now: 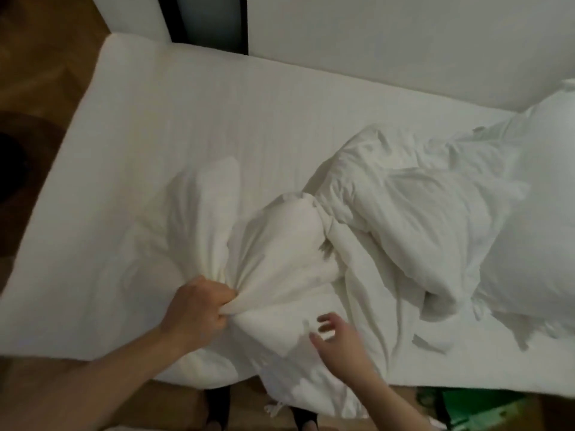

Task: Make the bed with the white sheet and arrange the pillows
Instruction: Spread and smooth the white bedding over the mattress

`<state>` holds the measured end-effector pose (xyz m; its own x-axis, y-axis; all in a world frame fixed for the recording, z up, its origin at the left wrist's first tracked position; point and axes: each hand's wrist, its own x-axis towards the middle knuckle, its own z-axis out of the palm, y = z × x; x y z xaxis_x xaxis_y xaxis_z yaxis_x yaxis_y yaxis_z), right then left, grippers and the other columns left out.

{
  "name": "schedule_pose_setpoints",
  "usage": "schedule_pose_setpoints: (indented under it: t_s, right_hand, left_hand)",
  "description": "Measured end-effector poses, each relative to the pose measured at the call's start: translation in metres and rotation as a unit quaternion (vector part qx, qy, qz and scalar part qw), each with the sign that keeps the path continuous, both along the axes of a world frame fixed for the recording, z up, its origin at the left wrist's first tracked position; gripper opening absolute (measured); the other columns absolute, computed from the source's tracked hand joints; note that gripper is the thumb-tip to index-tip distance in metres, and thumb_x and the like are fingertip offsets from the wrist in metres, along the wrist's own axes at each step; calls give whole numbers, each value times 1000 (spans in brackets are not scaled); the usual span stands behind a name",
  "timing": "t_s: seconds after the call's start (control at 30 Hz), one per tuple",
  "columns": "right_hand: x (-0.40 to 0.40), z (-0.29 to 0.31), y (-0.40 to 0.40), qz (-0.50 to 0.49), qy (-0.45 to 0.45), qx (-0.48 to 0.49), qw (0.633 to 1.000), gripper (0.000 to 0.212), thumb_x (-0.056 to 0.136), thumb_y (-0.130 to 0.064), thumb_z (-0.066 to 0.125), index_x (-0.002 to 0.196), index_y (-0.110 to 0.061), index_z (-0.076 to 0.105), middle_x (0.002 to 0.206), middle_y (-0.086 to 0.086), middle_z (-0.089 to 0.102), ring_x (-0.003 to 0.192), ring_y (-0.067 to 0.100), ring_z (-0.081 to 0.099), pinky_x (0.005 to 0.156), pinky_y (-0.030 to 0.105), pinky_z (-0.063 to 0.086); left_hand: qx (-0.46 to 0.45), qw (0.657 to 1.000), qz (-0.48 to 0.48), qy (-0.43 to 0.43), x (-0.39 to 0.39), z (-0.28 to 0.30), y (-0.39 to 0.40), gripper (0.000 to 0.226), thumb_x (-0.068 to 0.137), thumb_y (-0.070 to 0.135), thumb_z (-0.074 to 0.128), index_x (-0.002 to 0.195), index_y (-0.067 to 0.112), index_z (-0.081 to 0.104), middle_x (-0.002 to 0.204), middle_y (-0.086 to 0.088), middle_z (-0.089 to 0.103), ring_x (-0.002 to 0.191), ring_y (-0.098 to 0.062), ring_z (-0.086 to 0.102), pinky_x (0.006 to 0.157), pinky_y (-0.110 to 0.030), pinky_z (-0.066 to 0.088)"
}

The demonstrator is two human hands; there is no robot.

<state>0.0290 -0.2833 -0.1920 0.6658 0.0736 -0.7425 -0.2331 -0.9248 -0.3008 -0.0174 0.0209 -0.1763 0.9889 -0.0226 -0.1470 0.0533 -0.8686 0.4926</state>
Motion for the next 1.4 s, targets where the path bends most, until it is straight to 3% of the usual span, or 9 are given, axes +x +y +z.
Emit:
schedule_pose_setpoints:
  t_s: [0.17,0.33,0.43,0.57,0.73,0.87,1.03,1.17,1.4]
  right_hand:
    - [107,-10,77,124,-175,37,976,130,68,-51,84,163,-16,4,168,10,17,152,28,21,123,46,23]
    - [118,-30,116,156,-93,34,983,49,77,-44,56,110,-9,69,115,17,72,113,38,65,87,40,49]
    - [91,-30,100,131,-94,81,984,56,68,-49,40,91,-9,71,99,16,75,98,39,69,76,41,54]
    - [59,-28,62,72,-108,81,988,36,73,-32,44,78,-3,64,82,11,71,79,33,64,68,45,52]
    - [58,-38,67,91,-130,80,984,10,82,-23,57,76,-15,57,79,0,60,81,30,57,66,40,44]
    - [95,-7,92,-9,-200,134,971,20,77,-8,65,80,-21,50,74,-8,60,72,19,55,62,37,40]
    - [207,92,164,-66,-374,239,894,17,67,-9,52,71,-26,50,65,-7,54,64,15,48,62,35,38]
    - [326,164,261,-16,-533,290,794,11,72,-13,56,79,-21,59,81,4,61,81,25,58,69,33,39]
    - [368,167,348,197,-402,138,883,93,90,-27,71,163,-14,16,171,12,11,158,36,6,128,43,10]
  left_hand:
    - [-72,996,48,-20,-33,17,1,19,62,19,68,78,27,64,69,10,64,60,-15,63,47,-28,48]
    - [-150,950,38,271,12,48,-13,38,67,60,71,86,27,64,76,12,63,69,-11,61,64,-36,55]
    - [-272,843,105,452,43,39,30,75,51,76,81,90,14,66,80,-6,66,68,-21,64,67,-37,57]
    - [-112,845,420,311,53,-23,88,116,40,81,79,132,17,51,126,-7,59,95,-27,66,61,-36,62]
    - [-37,855,308,416,24,-95,65,73,88,61,61,142,13,50,140,-13,58,115,-33,63,84,-39,59]
    - [71,908,360,205,32,-75,85,47,101,47,42,128,13,61,125,-19,67,113,-38,63,90,-41,49]
    - [16,859,486,-162,99,41,168,33,106,30,43,103,2,61,99,-24,67,91,-42,62,73,-38,38]
    - [-41,777,562,-279,179,102,229,57,104,52,36,136,10,57,135,-11,62,123,-28,57,104,-29,43]
    - [-133,902,411,-24,207,88,268,80,95,58,55,160,24,21,166,0,24,145,-20,37,117,-33,31]
